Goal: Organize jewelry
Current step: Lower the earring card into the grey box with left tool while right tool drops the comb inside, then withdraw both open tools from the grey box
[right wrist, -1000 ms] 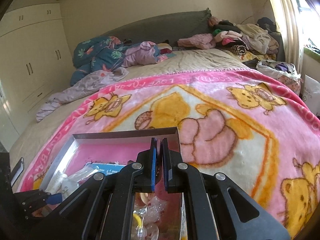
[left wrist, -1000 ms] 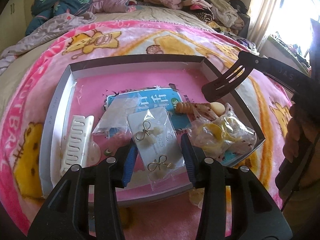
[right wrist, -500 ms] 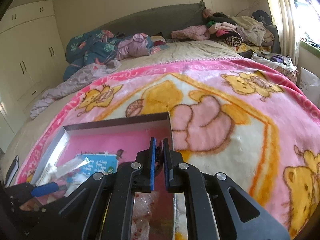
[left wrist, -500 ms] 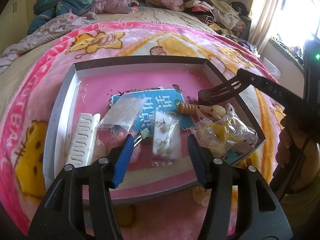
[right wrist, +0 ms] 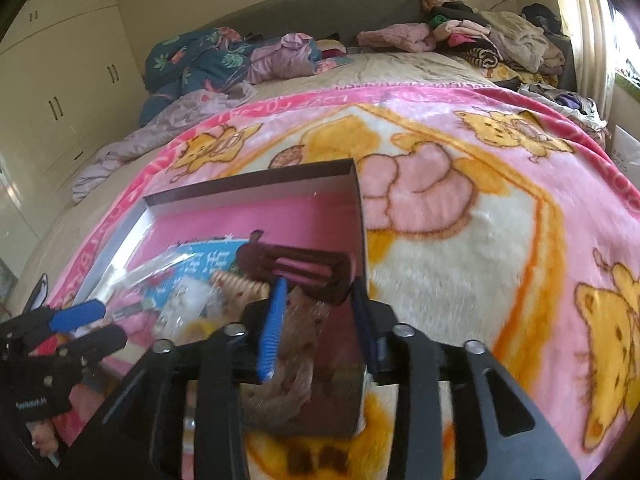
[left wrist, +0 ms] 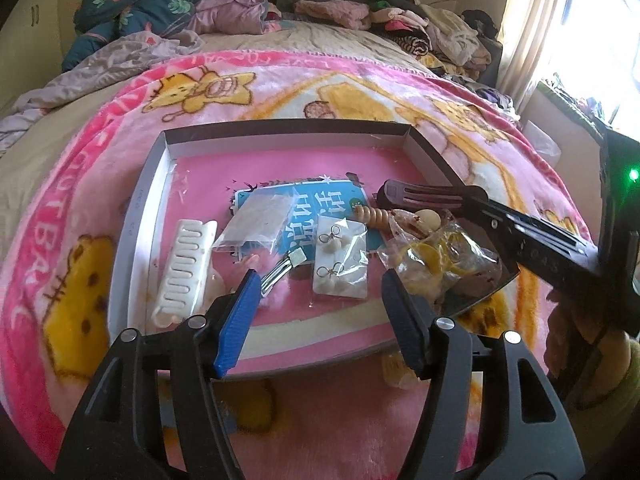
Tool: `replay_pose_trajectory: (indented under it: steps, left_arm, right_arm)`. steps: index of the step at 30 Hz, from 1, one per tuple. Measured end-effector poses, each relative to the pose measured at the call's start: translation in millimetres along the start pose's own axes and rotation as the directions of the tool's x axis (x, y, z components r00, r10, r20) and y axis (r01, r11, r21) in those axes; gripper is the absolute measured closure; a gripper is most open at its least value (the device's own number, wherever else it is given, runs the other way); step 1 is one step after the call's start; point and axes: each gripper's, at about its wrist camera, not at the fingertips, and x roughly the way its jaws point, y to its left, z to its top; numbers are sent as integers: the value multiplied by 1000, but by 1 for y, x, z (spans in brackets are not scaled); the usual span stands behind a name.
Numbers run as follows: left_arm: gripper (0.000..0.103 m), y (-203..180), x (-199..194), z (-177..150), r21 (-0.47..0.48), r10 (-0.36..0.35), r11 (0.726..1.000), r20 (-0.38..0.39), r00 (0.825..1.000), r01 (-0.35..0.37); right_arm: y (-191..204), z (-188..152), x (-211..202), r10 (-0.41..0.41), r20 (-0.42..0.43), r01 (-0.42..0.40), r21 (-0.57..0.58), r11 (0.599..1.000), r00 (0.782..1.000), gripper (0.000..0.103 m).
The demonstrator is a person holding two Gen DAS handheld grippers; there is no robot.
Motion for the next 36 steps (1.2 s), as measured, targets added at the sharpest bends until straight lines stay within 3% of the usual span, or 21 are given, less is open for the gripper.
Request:
replay_pose_trajectory:
  steps: [4,15,23,27,30,36]
  left_arm:
    - [48,1,-7,-2,-4,1,1000,9,1000,-1]
    - [41,5,-26,-10,-15,9,1000,32,999,-9]
    - [34,12,-43,-20,-41,14,999,45,999,-12]
    - [30,16,-53,-25,-55,16,998,54,998,-13]
    - [19,19,-59,-28,-63,18,998,58,998,-15]
    - [15,21,-69,-35,-66,31,997,70,997,-27]
  right_arm:
    - [6,-6,-13,10,8,-10,-18,1000,1000,57]
    - [13,-16,-54,3,56,0,-49,999,998,31]
    - [17,-25,-82,-9,86,14,-65,998,996,20]
    - [19,-29,-91,-9,93,16,-69,998,996,17]
    - [22,-33,-99,-9,100,17,-77,997,995,16]
    - [28,-41,-110,-4,100,14,-102,995,995,16]
